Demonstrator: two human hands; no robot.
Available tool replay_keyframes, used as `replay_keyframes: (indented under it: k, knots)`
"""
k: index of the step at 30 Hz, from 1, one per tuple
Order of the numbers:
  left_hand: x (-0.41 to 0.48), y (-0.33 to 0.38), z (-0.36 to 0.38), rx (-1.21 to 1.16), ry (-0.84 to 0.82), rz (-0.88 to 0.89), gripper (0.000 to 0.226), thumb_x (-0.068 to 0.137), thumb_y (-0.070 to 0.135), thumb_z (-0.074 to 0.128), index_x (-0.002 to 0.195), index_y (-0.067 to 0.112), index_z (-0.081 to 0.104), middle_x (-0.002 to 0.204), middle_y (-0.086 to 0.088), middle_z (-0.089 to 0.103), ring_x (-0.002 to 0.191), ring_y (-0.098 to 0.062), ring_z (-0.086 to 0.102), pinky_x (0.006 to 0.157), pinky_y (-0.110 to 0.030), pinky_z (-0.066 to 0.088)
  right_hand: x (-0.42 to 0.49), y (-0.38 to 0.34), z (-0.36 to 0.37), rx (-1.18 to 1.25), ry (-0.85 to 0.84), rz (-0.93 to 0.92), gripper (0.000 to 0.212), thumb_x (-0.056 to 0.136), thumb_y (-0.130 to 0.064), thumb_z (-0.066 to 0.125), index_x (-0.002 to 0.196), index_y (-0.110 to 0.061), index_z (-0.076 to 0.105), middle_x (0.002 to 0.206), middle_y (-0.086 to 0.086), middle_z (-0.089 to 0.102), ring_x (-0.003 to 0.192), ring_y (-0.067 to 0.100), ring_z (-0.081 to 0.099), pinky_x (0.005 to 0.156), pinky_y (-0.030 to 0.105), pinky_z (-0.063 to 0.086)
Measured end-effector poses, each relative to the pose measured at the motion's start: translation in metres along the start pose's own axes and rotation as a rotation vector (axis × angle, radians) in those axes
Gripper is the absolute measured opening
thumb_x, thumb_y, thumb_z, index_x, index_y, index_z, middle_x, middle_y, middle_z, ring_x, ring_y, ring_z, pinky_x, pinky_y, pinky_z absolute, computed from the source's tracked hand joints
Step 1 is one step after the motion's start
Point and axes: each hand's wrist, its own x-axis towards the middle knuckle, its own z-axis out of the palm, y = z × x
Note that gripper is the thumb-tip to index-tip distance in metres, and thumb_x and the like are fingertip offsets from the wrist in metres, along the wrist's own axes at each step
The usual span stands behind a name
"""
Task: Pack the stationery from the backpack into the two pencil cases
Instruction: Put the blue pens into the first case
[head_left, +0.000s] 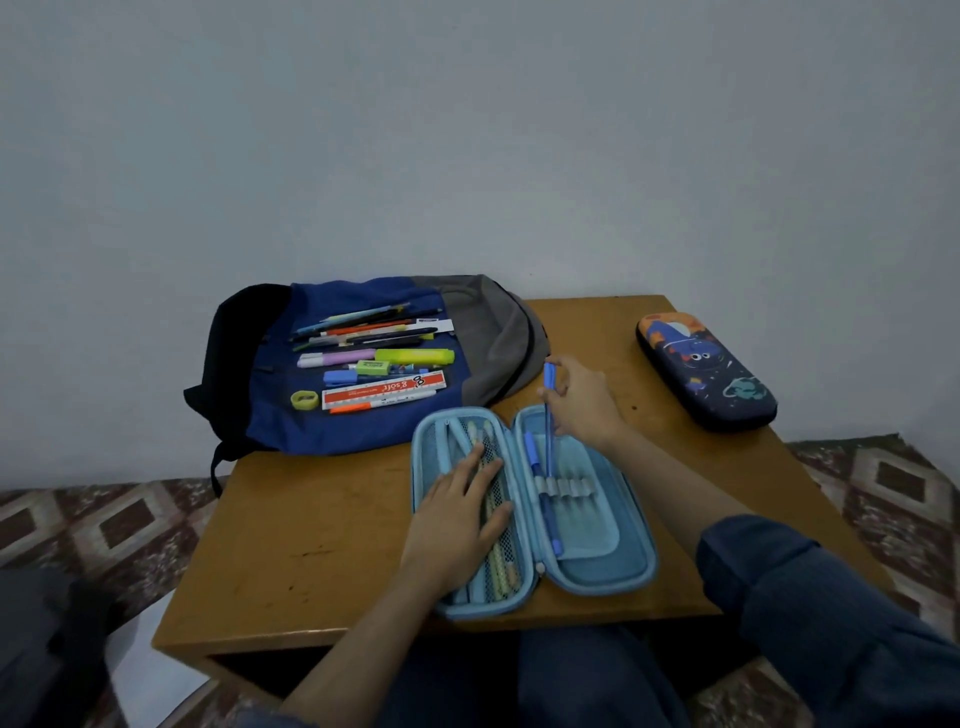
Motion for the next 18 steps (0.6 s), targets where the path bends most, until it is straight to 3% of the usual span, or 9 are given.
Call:
replay_keyframes:
  k: [7,10,13,15,18]
  knots:
    - [0.001,-0.002,0.002,0.004,0.009,0.006,0.057,0.095,0.055,0.028,0.147,0.034,0.016,0.157,0.015,0.0,0.141,-0.016,0.02,0.114,-0.036,0.025,0.002,-0.005,-0.005,-0.165,-0.069,0.058,0.035,0.092,-0.004,0.044,0.125,-0.008,0.051,0.104,0.021,0.059,0.081,0.036,0.064,0.071,0.048,0.057]
    - [0.001,-0.003,0.003,0.0,0.008,0.003,0.057,0.095,0.056,0.028,0.147,0.034,0.017,0.157,0.015,0.0,0.14,-0.017,0.021,0.113,-0.037,0.027,-0.004,-0.003,0.001,-0.24,-0.208,0.103,0.022,0.09,-0.002,0.045,0.107,-0.002,0.06,0.092,0.018,0.063,0.071,0.03,0.065,0.07,0.045,0.058]
    - [0.0,-0.002,0.002,0.003,0.014,0.009,0.057,0.095,0.055,0.028,0.147,0.034,0.017,0.157,0.014,0.0,0.14,-0.017,0.022,0.113,-0.036,0.027,-0.013,0.005,0.012,-0.292,-0.318,0.108,0.018,0.09,0.0,0.049,0.101,-0.002,0.063,0.079,0.013,0.065,0.064,0.024,0.063,0.053,0.028,0.052]
    - [0.0,-0.001,0.001,-0.001,0.019,0.013,0.057,0.095,0.054,0.028,0.147,0.033,0.017,0.157,0.014,0.0,0.141,-0.015,0.02,0.114,-0.035,0.025,-0.015,0.009,0.014,-0.235,-0.314,0.124,0.017,0.092,-0.001,0.05,0.105,0.0,0.061,0.063,0.007,0.056,0.052,0.017,0.055,0.042,0.02,0.046]
    - [0.0,0.001,-0.001,-0.001,0.018,0.013,0.056,0.096,0.053,0.029,0.147,0.032,0.018,0.157,0.013,0.001,0.141,-0.014,0.019,0.115,-0.034,0.023,-0.013,0.015,0.011,-0.153,-0.252,0.135,0.004,0.091,-0.005,0.056,0.091,-0.004,0.06,0.058,0.007,0.055,0.046,0.013,0.054,0.041,0.019,0.047]
